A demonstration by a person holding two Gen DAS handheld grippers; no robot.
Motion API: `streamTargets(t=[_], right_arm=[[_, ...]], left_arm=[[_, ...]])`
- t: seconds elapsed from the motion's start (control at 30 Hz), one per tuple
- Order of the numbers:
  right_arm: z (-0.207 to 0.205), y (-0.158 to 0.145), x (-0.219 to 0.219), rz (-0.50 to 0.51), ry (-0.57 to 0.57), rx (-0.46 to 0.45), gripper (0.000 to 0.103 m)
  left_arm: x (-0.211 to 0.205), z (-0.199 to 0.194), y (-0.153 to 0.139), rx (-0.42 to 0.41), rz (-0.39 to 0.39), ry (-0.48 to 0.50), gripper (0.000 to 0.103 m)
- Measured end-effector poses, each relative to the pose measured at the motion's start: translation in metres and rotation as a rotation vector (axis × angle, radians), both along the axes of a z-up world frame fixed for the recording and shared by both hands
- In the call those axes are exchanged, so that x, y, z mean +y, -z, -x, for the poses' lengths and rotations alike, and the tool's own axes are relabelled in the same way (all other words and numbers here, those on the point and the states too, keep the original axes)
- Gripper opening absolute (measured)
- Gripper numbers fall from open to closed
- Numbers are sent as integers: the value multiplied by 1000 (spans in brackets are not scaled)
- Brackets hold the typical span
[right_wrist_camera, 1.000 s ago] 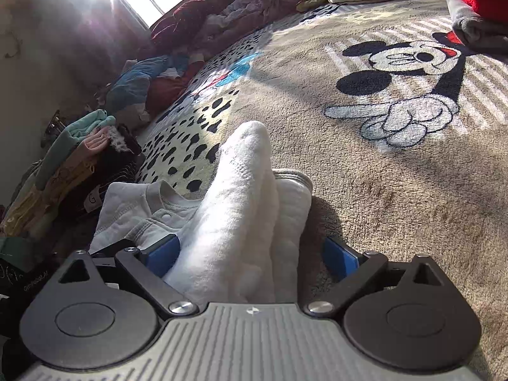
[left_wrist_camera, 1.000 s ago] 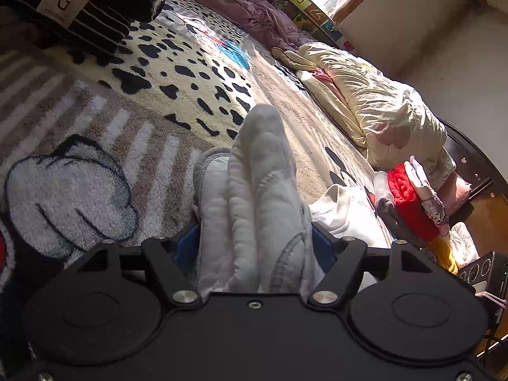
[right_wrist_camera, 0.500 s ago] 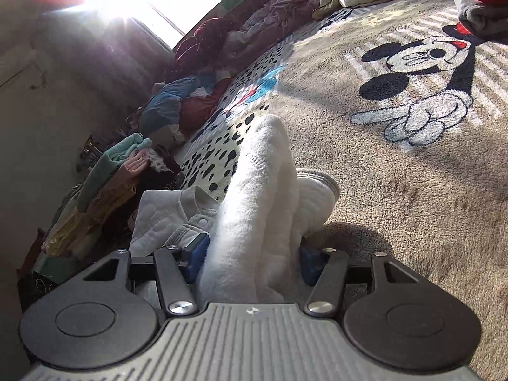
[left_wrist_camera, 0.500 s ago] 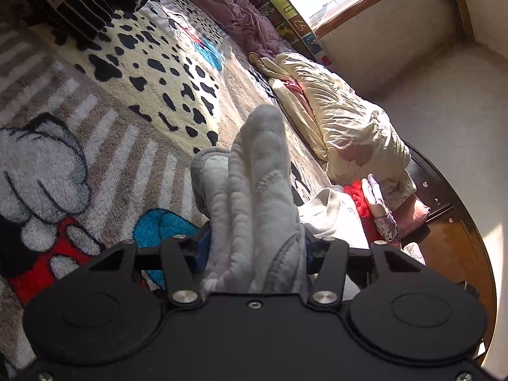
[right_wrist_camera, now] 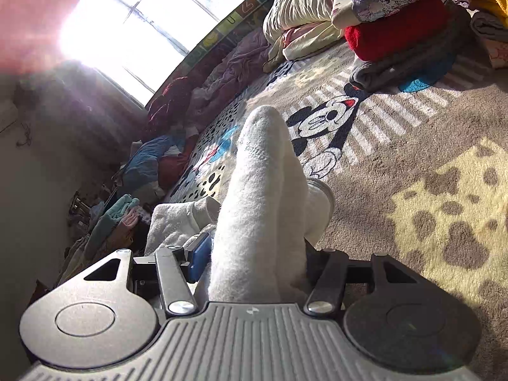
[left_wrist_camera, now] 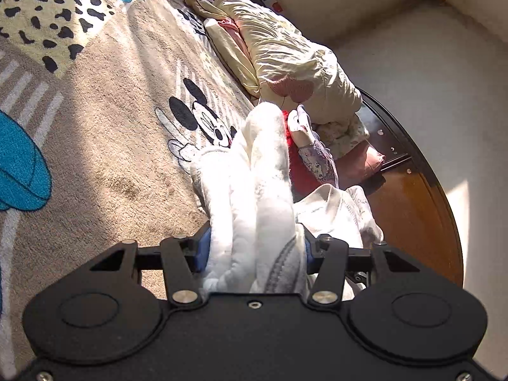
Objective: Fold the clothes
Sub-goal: 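Carry the folded sweatshirt with both grippers onto the clothes stack by the bed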
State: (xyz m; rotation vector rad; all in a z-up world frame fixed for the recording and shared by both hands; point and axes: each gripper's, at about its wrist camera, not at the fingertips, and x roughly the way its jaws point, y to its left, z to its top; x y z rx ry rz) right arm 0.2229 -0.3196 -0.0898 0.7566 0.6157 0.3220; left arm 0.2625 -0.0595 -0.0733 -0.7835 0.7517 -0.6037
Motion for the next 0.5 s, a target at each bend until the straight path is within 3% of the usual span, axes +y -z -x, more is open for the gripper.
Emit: streamTargets(t=[0.23, 0.5], right_arm=[[-3, -49, -85, -16, 135, -102, 57], [-64, -103, -167, -5, 222, -216, 57]], left_arm=[[-90, -51, -58, -82, 51, 105, 51], [-164, -141, -112, -179, 152, 193, 51]])
